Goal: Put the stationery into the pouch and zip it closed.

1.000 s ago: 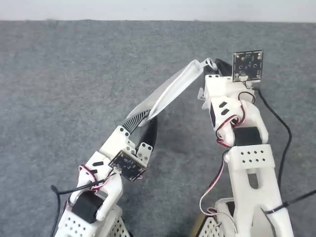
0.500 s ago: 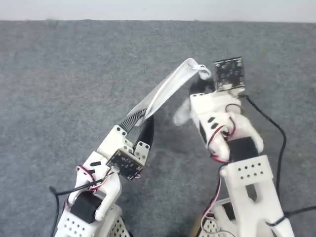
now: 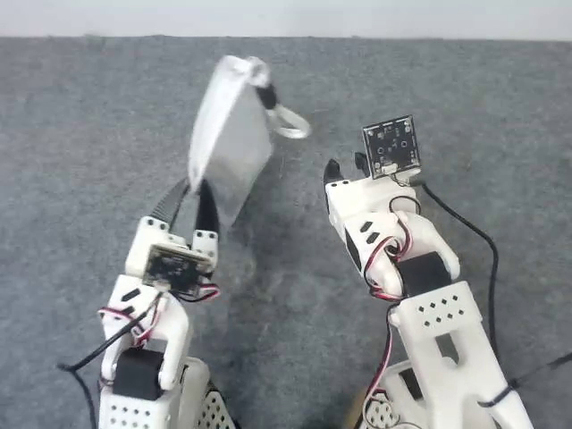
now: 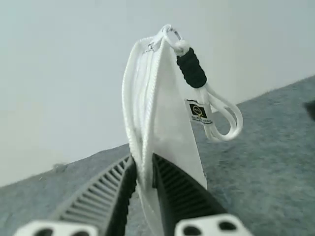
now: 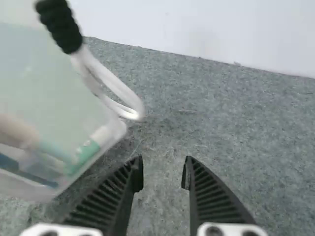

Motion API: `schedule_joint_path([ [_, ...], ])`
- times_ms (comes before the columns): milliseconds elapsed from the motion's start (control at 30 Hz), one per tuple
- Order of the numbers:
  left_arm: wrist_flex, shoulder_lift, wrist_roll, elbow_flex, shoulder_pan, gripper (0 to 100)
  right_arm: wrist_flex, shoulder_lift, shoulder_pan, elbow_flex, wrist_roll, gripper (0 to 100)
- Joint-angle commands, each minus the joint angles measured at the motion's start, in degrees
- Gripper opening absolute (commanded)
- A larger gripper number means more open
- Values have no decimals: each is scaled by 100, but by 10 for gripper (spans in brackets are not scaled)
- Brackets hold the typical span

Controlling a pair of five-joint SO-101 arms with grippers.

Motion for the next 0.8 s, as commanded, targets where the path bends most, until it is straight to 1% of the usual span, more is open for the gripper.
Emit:
schedule_joint_path([
  [0,18,-44,308,-488,-325,10,-136,-224,-13,-9,-44,123],
  [67,18,-44,316,-488,-308,10,-136,-224,-4,0,-44,123],
  [200,44,-44,281,-347,132,11,-136,-233,110,0,-44,123],
  [333,44,-44,-123,-154,624,12,-127,-286,303,0,-70,123],
  [467,44,-44,-202,-84,905,21,-119,-804,391,237,-79,123],
  [600,114,-44,-132,-75,1020,130,-136,-1763,391,703,-70,123],
  [767,598,-44,703,-330,1213,214,-136,-2932,391,1248,-44,123],
])
